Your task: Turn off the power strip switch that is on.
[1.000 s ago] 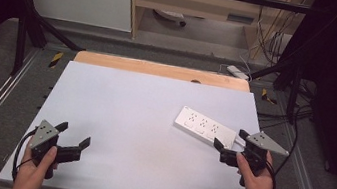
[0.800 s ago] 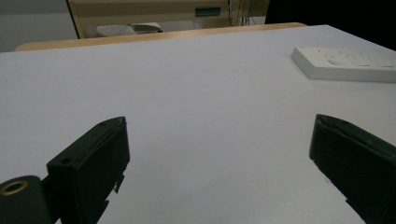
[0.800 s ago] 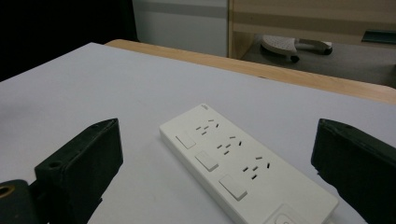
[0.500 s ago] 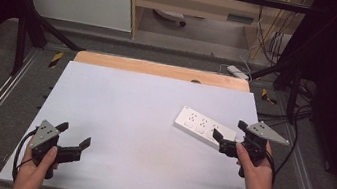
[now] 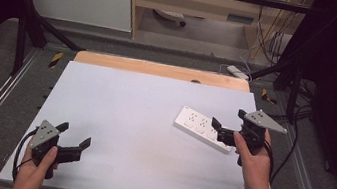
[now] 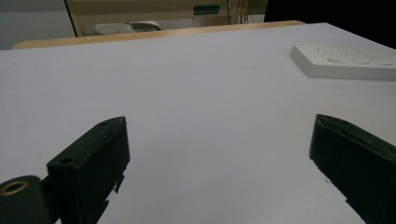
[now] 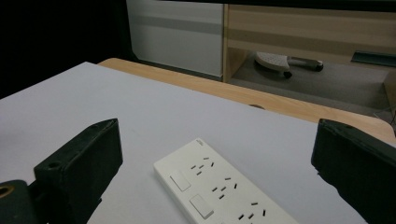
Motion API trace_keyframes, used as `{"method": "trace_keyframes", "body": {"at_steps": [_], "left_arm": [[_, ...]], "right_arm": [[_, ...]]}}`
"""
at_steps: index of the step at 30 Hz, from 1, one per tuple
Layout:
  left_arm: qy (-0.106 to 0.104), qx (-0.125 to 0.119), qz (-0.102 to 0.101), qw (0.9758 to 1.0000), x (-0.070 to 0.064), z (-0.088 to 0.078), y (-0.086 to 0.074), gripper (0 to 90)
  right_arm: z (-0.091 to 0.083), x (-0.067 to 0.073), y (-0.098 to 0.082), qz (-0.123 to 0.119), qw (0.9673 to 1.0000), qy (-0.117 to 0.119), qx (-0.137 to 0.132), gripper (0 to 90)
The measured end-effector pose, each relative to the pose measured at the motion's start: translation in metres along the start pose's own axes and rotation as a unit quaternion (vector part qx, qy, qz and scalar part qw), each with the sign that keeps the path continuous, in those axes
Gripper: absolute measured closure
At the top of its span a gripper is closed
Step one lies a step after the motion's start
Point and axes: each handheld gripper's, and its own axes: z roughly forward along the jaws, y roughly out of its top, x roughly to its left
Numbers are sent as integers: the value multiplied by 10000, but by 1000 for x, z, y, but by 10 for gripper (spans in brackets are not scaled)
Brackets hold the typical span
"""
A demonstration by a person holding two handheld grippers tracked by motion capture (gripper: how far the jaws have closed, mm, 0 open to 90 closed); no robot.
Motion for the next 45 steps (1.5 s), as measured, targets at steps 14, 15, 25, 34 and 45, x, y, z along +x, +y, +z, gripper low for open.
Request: {"method": "trace_keyframes", "body": {"at_steps": [14, 15, 25, 34, 45], "left_arm": [[-24, 42, 8, 10000, 0, 1, 0, 51], [-25, 50, 15, 10000, 0, 1, 0, 52], [-27, 42, 42, 10000, -1, 1, 0, 51], [-22, 36, 35, 10000, -1, 1, 0, 51], [-21, 35, 54, 10000, -1, 1, 0, 52]], "right_arm": [[16, 1, 12, -131, 9999, -52, 17, 21], [17, 1, 13, -145, 9999, -60, 20, 21], [32, 2, 11, -190, 9997, -121, 118, 24], [49, -1, 8, -138, 9992, -183, 329, 35], [63, -1, 7, -107, 9988, -147, 445, 39]]}}
